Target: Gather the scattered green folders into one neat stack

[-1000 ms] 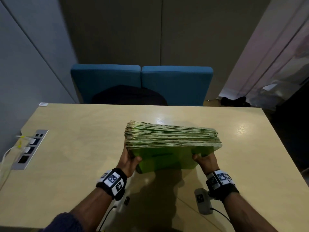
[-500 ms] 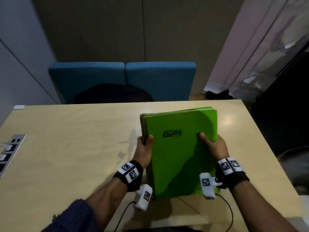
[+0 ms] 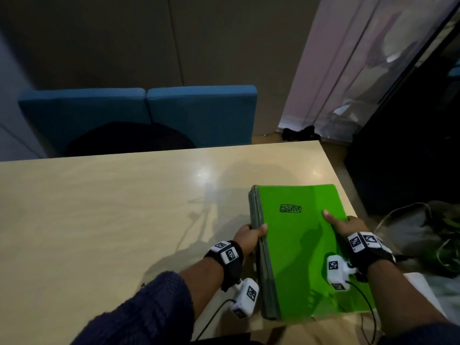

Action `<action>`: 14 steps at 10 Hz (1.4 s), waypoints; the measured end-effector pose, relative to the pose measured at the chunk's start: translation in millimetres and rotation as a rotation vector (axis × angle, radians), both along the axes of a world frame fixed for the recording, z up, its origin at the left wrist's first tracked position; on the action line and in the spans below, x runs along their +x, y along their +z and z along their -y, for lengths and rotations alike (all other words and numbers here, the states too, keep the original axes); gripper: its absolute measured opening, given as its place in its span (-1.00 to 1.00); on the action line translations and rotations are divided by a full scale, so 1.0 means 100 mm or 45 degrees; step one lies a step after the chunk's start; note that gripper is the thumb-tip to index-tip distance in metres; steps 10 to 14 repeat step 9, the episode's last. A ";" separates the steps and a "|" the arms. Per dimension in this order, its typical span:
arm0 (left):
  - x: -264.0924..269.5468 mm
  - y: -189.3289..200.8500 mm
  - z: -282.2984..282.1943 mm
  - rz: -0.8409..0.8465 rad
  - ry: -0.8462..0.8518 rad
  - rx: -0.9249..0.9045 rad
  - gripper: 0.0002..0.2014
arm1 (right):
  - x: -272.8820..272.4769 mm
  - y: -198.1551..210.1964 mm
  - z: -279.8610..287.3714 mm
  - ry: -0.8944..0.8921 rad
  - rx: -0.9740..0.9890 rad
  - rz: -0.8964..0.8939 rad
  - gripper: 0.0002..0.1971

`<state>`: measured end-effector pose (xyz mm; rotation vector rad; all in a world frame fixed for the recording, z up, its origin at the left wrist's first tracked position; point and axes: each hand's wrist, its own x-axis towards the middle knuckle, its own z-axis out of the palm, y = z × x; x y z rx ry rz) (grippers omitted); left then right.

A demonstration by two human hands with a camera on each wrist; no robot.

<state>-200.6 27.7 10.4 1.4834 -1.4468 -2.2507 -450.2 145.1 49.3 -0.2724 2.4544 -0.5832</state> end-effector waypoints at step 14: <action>0.93 -0.46 0.28 0.516 -0.486 -0.758 -0.75 | -0.51 0.88 0.41 0.421 -0.403 -0.418 -0.59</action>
